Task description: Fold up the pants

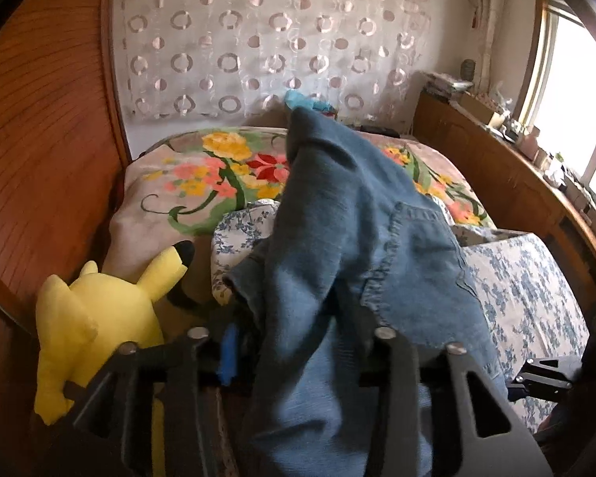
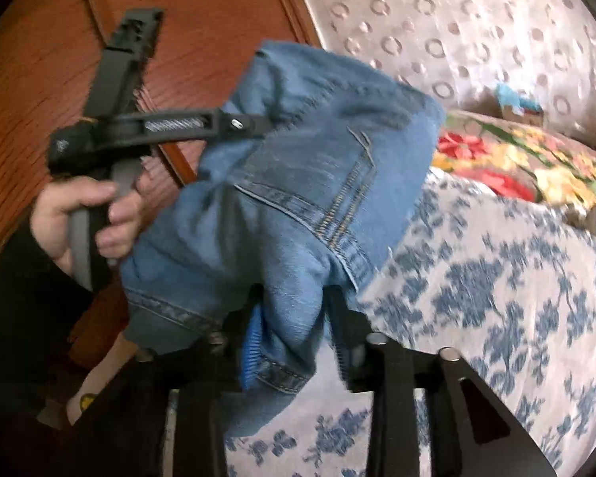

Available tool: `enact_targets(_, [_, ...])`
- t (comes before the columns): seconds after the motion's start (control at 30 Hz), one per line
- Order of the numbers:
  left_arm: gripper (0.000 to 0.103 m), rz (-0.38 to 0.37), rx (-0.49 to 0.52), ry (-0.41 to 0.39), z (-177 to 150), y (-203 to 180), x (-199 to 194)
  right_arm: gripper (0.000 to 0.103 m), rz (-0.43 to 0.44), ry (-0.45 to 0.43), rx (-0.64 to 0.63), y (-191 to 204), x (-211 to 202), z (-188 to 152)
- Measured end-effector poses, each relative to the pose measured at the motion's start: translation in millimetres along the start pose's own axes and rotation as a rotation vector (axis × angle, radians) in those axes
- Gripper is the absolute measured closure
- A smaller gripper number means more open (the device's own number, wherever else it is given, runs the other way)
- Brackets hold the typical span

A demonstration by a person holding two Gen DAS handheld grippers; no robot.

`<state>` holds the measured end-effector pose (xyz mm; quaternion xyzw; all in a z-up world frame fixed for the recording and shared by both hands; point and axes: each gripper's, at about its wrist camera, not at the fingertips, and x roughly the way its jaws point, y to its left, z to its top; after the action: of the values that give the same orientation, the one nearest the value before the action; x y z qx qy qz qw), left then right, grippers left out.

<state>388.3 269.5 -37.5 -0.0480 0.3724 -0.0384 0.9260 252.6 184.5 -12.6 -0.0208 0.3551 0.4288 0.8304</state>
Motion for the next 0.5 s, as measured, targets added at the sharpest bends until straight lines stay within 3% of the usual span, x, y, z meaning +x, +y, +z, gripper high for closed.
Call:
enact_targets(0.07, [0.051, 0.008, -0.005, -0.018, -0.6, 0.7, -8.6, 0.061, 0.009, -0.003, 0.012, -0.2, -5.8, -1.5])
enact_targets(0.17, [0.051, 0.019, 0.006, -0.047, -5.4, -2.3, -26.4, 0.059, -0.019, -0.007, -0.006, 2.5, -19.4, -1.2])
enact_targets(0.5, [0.051, 0.036, 0.074, -0.137, -43.1, -45.8, -77.6, 0.059, -0.078, -0.150, -0.041, 11.9, -85.6, -3.2])
